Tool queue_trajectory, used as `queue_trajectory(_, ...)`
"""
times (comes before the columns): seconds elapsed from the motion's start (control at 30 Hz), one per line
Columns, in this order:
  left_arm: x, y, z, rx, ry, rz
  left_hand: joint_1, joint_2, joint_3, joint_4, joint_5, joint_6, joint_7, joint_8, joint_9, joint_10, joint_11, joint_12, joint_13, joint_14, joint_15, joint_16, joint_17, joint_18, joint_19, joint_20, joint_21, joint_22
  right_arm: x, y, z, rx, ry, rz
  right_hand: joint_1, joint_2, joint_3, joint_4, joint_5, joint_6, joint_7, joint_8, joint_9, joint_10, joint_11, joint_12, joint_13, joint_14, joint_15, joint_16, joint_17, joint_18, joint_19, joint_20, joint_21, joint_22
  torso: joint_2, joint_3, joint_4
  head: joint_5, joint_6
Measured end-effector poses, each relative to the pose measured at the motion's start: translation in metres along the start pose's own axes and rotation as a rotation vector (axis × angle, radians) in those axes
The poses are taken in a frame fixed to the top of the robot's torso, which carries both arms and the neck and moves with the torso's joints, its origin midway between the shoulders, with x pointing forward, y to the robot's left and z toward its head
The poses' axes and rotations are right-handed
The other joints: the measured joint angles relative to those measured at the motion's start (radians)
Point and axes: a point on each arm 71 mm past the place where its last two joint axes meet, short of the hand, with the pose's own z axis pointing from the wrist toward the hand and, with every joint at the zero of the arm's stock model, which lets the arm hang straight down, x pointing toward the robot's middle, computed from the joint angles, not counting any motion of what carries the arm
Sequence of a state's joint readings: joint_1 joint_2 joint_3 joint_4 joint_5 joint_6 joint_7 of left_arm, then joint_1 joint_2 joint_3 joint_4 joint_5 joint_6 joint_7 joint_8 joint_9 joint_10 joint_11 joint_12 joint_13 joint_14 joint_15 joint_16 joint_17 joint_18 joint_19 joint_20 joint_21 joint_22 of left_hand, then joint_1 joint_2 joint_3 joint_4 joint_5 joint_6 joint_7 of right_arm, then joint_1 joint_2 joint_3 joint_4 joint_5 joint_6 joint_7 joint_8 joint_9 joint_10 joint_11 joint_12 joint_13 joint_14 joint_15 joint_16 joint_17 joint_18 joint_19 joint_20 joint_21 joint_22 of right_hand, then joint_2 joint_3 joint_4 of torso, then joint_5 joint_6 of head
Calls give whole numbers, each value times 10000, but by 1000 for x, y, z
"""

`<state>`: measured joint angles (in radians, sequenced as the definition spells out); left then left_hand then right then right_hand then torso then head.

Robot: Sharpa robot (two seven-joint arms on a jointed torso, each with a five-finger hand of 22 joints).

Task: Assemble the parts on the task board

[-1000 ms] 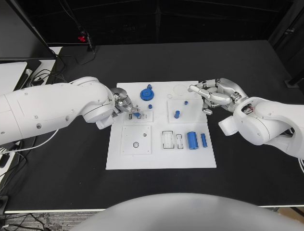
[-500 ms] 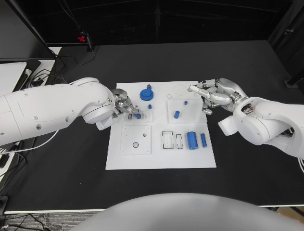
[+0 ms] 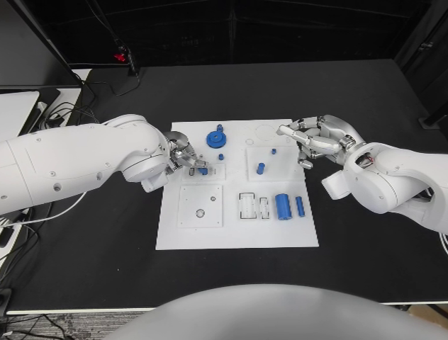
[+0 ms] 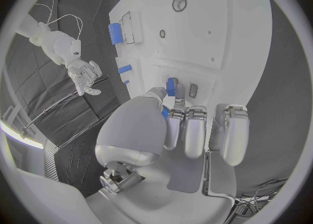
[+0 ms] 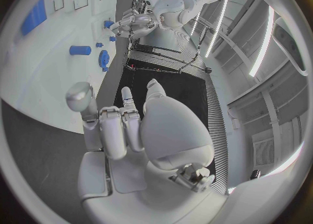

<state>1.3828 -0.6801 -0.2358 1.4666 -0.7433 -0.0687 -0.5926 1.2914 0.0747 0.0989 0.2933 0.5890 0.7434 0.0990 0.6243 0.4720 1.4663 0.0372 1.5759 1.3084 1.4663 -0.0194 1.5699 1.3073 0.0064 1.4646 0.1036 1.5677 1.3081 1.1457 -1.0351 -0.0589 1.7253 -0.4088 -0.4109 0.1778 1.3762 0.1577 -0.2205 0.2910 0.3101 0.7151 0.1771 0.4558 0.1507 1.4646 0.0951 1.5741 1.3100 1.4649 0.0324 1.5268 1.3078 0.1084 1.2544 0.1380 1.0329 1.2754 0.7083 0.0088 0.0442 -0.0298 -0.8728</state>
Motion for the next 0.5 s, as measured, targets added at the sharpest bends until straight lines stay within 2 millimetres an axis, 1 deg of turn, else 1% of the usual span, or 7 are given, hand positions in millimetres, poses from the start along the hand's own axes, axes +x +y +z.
queue_trajectory(0.07, 0, 0, 0, 0, -8, -6, 185, 40, 127, -127, -2, -1, 1, -1, 0, 0, 0, 0, 0, 0, 0, 0, 0, -1, 0, 0, 0, 0, 0, 0, 0, 1, -1, -1, 0, 0, 0, 0, 0, 0, 0, 0, 0, 0, 0, 0, 0, 0, 0, 0, 0, 1, 0, 0, 0, 0, 0, 0, 0, 3, 0)
queue_trajectory(0.23, -1, 0, -1, 23, -55, -45, 793, -109, 390, -445, -11, -31, 35, -3, 11, 0, 0, 0, 3, 0, 0, 0, 0, 0, 37, -37, 0, -1, 0, 0, 0, 4, -3, -1, 0, 0, 0, 0, 0, 0, 0, 0, 0, 0, 0, 2, 0, 0, 0, 0, -1, 0, 0, 0, 0, 0, 0, 1, 0, 5, 0)
queue_trajectory(0.3, -1, 1, -1, 22, -79, -64, 950, -131, 421, -475, -33, -28, 33, 40, 11, 0, 0, 0, 4, 0, 0, 0, 0, 0, 37, -37, 0, 0, 0, 0, 0, 4, -3, -1, 0, 0, 0, 0, 0, 0, 0, 0, 0, 0, 0, 3, 0, 0, 0, 0, -1, 0, 0, 0, 0, 0, 0, 1, 0, 8, 0)
queue_trajectory(0.5, -2, 1, -1, 29, -175, -133, 1017, -76, 420, -475, -48, -33, 28, 68, 32, -1, 0, 2, 13, 0, -1, 0, 0, 0, 37, -37, 0, -1, 0, 0, 0, 6, -6, -2, 0, 0, 0, 0, 0, 0, 0, 0, 0, 0, 0, 8, 0, 0, 0, 0, -1, 0, 0, 0, 0, 0, 0, 1, 0, 12, 0)
